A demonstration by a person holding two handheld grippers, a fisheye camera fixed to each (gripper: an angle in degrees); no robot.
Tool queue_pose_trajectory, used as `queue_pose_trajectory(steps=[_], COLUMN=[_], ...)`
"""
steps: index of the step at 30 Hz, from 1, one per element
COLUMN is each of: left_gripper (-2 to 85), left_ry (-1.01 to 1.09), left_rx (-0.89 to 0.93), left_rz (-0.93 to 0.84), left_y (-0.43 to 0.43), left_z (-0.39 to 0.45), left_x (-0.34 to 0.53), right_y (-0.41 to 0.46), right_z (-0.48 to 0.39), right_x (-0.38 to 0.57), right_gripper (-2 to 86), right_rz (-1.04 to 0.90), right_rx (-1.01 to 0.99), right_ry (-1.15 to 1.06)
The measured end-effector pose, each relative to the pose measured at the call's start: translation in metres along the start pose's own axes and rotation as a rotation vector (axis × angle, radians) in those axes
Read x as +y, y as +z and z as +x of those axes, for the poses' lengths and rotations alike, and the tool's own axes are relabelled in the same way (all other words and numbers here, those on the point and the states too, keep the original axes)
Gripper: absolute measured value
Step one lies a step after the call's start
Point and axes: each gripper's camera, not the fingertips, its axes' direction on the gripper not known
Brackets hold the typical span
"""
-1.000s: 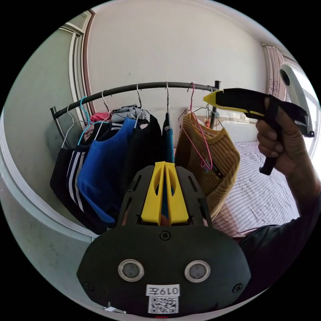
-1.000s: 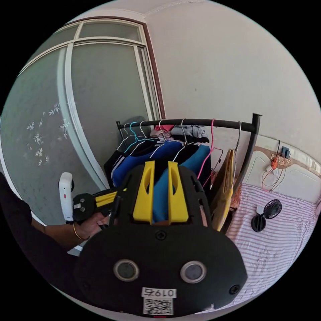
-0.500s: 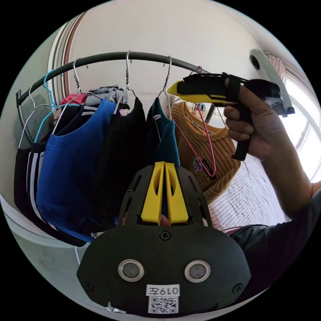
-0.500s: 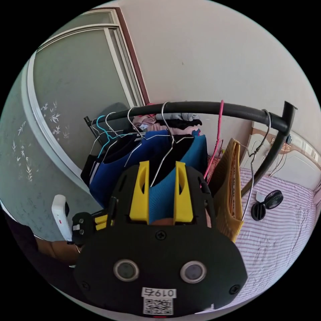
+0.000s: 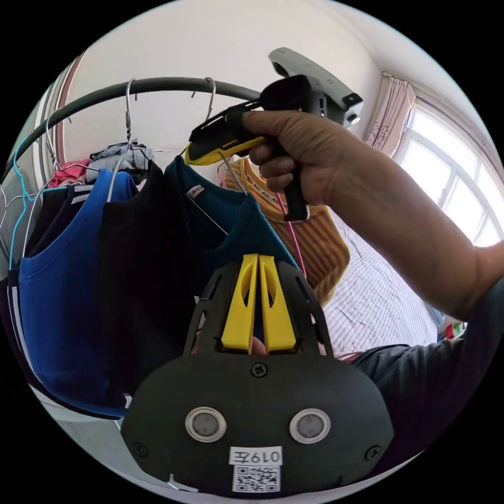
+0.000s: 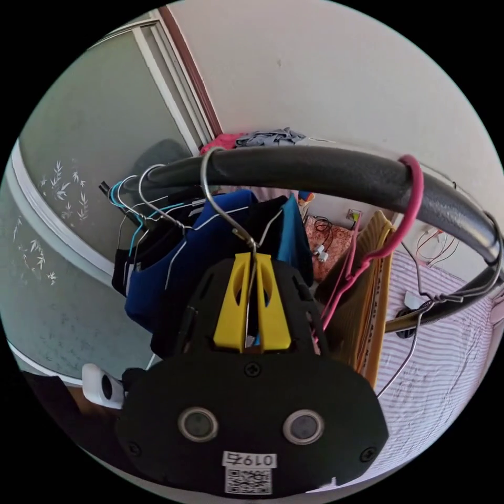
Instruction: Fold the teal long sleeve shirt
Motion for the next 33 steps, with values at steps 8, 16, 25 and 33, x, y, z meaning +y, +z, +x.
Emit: queue_pose_trajectory(steps=[8, 16, 25, 33], left_gripper=[0.8, 0.9, 2.2, 15.3], left_ry=[-0.064, -0.064, -0.049, 0.339], left_rx=[-0.055, -0.101, -0.264, -0.051], left_rz=[-0.006, 0.015, 0.089, 0.094], left_y=[0.010, 0.028, 0.048, 0.094], left_z=[-0.014, 0.010, 0.080, 0.192], left_x=[0.000, -0.012, -0.017, -0.029], right_y=[-0.014, -0.058, -0.120, -0.257], right_z=[0.020, 0.029, 0.038, 0.059], right_x=[0.024, 0.071, 0.185, 0.323], right_gripper=[-0.9, -1.0, -1.0, -0.9], right_rz=[0.064, 0.150, 0.088, 0.125], right_rx=[-0.067, -0.203, -0.295, -0.239], right_ry=[0.057, 0.115, -0.001, -0.194])
